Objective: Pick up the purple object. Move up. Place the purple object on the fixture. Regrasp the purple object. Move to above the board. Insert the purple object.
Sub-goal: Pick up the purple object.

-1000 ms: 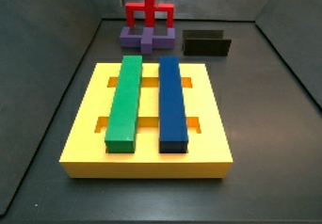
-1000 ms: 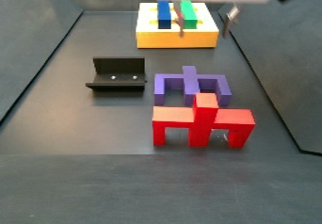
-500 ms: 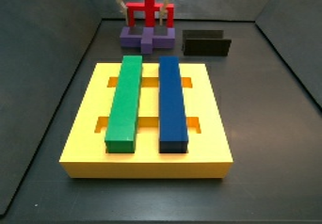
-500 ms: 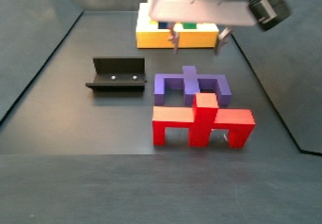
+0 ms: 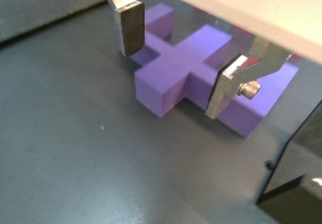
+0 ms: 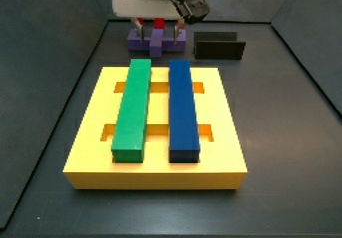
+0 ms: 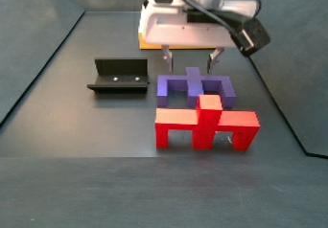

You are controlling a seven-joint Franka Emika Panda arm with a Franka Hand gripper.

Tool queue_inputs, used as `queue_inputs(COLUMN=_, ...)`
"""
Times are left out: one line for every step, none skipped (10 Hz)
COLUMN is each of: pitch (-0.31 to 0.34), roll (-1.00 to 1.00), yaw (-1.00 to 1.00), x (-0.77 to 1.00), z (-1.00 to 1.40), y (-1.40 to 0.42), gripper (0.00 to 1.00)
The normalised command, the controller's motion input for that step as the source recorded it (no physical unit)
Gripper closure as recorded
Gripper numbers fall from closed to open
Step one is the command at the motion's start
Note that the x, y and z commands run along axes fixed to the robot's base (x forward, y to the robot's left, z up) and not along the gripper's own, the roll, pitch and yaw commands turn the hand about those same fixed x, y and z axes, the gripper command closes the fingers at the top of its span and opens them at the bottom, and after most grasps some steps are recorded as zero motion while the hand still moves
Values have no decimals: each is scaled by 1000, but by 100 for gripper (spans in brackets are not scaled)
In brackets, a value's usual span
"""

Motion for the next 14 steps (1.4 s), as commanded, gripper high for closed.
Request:
queue_inputs(pitch=-31, roll=0, yaw=0, x=0, z=-411, y=-6, gripper=0)
queue_inputs(pitch=-26, roll=0, yaw=0, x=0, z=-383, y=-14, gripper=0)
queue_inputs(pitch=0, roll=29, yaw=0, x=0, z=-46, y=0, gripper=0)
queue_inputs(pitch=0, roll=0, yaw=0, x=0, z=0, y=0, gripper=0)
queue_inputs(pitch=0, roll=0, yaw=0, x=0, z=0, y=0, gripper=100)
queue_inputs(pitch=0, roll=0, yaw=0, x=0, z=0, y=0, gripper=100)
queue_inputs(pitch=0, roll=0, yaw=0, x=0, z=0, y=0, gripper=100)
queue_inputs(pitch=0, roll=0, yaw=0, x=0, z=0, y=0, gripper=100)
queue_inputs(pitch=0, roll=0, yaw=0, x=0, z=0, y=0, gripper=100)
queue_inputs(pitch=0, roll=0, yaw=0, x=0, z=0, y=0, gripper=100)
queue_inputs(pitch=0, roll=0, yaw=0, x=0, z=0, y=0, gripper=100)
queue_inputs(pitch=0, roll=0, yaw=0, x=0, z=0, y=0, gripper=100)
queue_inputs(pitch=0, roll=0, yaw=0, x=0, z=0, y=0, gripper=100)
queue_inputs(pitch=0, roll=0, yaw=0, x=0, z=0, y=0, gripper=100)
